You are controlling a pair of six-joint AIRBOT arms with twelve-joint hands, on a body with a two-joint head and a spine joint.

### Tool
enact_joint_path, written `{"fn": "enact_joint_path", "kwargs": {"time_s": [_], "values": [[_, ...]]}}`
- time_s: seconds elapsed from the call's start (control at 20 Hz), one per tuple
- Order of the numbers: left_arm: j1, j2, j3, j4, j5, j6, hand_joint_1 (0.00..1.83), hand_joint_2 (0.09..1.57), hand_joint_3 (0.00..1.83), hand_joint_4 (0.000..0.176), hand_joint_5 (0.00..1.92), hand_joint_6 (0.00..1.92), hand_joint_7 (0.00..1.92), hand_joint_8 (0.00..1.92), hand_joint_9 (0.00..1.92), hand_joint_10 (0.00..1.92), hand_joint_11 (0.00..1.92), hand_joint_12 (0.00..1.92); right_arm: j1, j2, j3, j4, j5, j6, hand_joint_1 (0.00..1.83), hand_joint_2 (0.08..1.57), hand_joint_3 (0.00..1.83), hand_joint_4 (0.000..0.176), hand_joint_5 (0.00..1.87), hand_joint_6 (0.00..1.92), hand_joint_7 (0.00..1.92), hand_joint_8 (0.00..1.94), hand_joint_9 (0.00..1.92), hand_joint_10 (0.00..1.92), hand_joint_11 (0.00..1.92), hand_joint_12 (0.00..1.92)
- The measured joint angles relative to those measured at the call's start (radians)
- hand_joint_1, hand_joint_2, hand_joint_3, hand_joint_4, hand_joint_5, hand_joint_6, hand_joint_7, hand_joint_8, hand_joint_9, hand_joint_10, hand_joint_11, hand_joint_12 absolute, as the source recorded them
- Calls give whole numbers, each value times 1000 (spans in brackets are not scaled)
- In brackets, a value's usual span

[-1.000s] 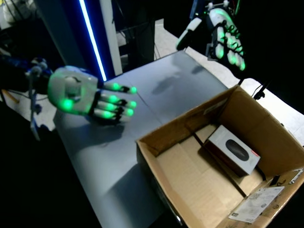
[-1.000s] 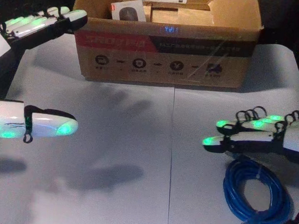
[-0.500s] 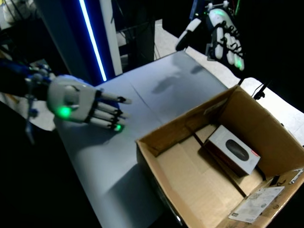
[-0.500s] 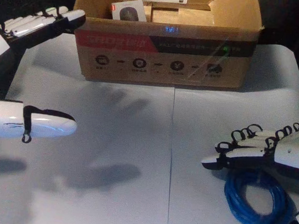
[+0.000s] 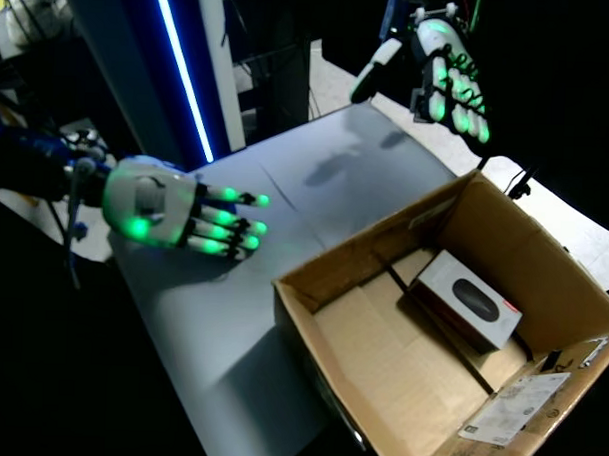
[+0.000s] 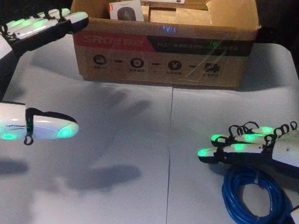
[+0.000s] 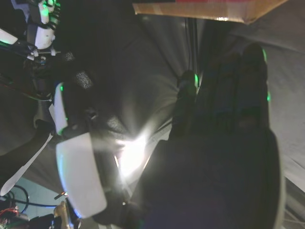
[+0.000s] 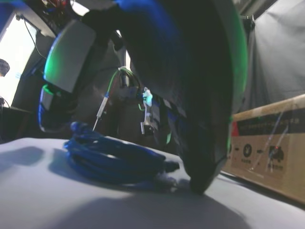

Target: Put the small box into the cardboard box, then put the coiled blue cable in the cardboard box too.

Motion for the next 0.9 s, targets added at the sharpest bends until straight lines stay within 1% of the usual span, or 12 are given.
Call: {"fn": "enact_joint_path", "kwargs": {"time_s": [0.15, 0.2, 0.25, 0.3, 0.35, 0.45, 0.5, 0.55, 0.75, 0.8, 0.85, 0.9], "values": [[0, 0, 0, 1, 1, 0, 703, 835, 0, 155, 173, 1, 93, 2, 43, 1, 56, 3, -11, -9, 6, 21, 11, -2, 1304, 1014, 3, 53, 597, 21, 490, 39, 583, 96, 132, 1224], [0, 0, 0, 1, 0, -3, 705, 842, 2, 145, 173, 1, 97, 3, 47, 2, 56, 3, -12, -11, 6, 25, 15, -1, 1347, 1007, 0, 0, 689, 11, 589, 50, 482, 573, 227, 1327], [0, 0, 0, 0, 2, -3, 709, 845, 3, 149, 172, 0, 97, 3, 45, 1, 51, 1, -12, -15, 5, 24, 19, -1, 1362, 1003, 0, 0, 720, 3, 601, 75, 360, 949, 263, 1376], [0, 0, 0, 0, 2, -3, 712, 845, 2, 156, 169, 0, 96, 1, 43, 1, 49, 1, -12, -16, 5, 25, 24, 1, 1399, 1015, 0, 0, 791, 3, 352, 829, 331, 1260, 323, 1467], [0, 0, 0, 0, 3, -3, 704, 845, 2, 153, 170, 0, 99, 3, 47, 2, 54, 4, -12, -16, 5, 22, 26, 2, 1400, 1013, 0, 0, 858, 17, 276, 1243, 376, 1482, 396, 1607], [2, 0, 0, 0, 3, -3, 711, 848, 3, 151, 176, 2, 101, 3, 48, 3, 57, 5, -12, -21, 5, 23, 31, 3, 1335, 1021, 1, 0, 923, 24, 210, 1658, 424, 1768, 526, 1761], [2, 0, 0, 1, 3, -3, 707, 852, 4, 146, 180, 3, 107, 4, 56, 6, 65, 8, -12, -23, 5, 26, 32, 6, 1320, 1039, 4, 0, 913, 20, 216, 1718, 402, 1850, 538, 1791], [2, 0, 0, 1, 5, -3, 707, 848, 1, 145, 184, 4, 110, 5, 57, 5, 63, 7, -12, -24, 6, 25, 32, 10, 1149, 1165, 0, 0, 853, 1120, 307, 1731, 459, 1870, 586, 1784], [2, -5, 2, 0, 4, -3, 713, 846, 0, 148, 186, 3, 110, 2, 55, 2, 56, 4, -12, -34, 17, 27, 26, 13, 1191, 1260, 3, 0, 811, 1167, 625, 1716, 610, 1888, 753, 1782], [2, -6, 2, 3, 7, -3, 707, 848, 1, 151, 181, 0, 106, 0, 50, 0, 53, 2, -12, -36, 19, 39, 26, 17, 1139, 1300, 16, 0, 687, 1381, 620, 1731, 693, 1914, 826, 1832], [2, -6, 2, 3, 8, -3, 701, 848, 1, 141, 180, 0, 107, 0, 53, 1, 58, 4, -12, -39, 23, 43, 26, 18, 1401, 1240, 0, 0, 602, 1766, 590, 1899, 749, 1920, 878, 1903], [2, -6, 2, 2, 8, -3, 691, 846, 0, 144, 175, 0, 105, 0, 53, 1, 60, 5, -11, -39, 23, 43, 25, 18, 1537, 1247, 0, 0, 591, 1915, 675, 1939, 843, 1921, 958, 1920]]}}
